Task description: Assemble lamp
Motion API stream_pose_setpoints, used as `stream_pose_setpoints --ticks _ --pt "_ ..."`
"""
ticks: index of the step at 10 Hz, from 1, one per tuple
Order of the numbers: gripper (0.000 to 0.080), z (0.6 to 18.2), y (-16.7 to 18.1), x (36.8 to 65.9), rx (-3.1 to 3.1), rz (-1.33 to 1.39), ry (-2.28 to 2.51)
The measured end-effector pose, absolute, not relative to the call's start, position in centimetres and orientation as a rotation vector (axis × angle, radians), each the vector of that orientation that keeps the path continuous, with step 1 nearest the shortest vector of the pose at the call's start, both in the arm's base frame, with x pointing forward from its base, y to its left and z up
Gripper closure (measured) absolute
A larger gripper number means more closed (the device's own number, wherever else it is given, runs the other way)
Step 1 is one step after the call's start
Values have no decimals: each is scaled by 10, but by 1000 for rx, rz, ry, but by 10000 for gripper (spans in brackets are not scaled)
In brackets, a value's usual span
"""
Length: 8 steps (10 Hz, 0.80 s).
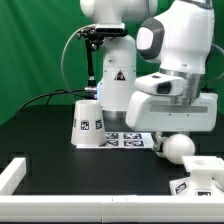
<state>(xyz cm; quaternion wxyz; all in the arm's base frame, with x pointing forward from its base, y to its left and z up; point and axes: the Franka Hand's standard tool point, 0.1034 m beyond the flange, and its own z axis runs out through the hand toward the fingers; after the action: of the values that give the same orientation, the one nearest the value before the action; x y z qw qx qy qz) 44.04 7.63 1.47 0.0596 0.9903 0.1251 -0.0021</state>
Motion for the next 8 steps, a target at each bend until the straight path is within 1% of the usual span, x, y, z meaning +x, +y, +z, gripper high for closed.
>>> stream_pose_setpoints --ticks 2,3,5,6,7,8 --pt "461 15 74 432 3049 -13 70" --pt "459 14 69 435 3062 -18 -67" --pt "459 14 70 437 3064 -4 -60" --pt "379 14 70 436 3064 -5 -60" --pt "379 14 70 436 3063 -6 -60" --pt "185 14 70 436 3063 -6 -60"
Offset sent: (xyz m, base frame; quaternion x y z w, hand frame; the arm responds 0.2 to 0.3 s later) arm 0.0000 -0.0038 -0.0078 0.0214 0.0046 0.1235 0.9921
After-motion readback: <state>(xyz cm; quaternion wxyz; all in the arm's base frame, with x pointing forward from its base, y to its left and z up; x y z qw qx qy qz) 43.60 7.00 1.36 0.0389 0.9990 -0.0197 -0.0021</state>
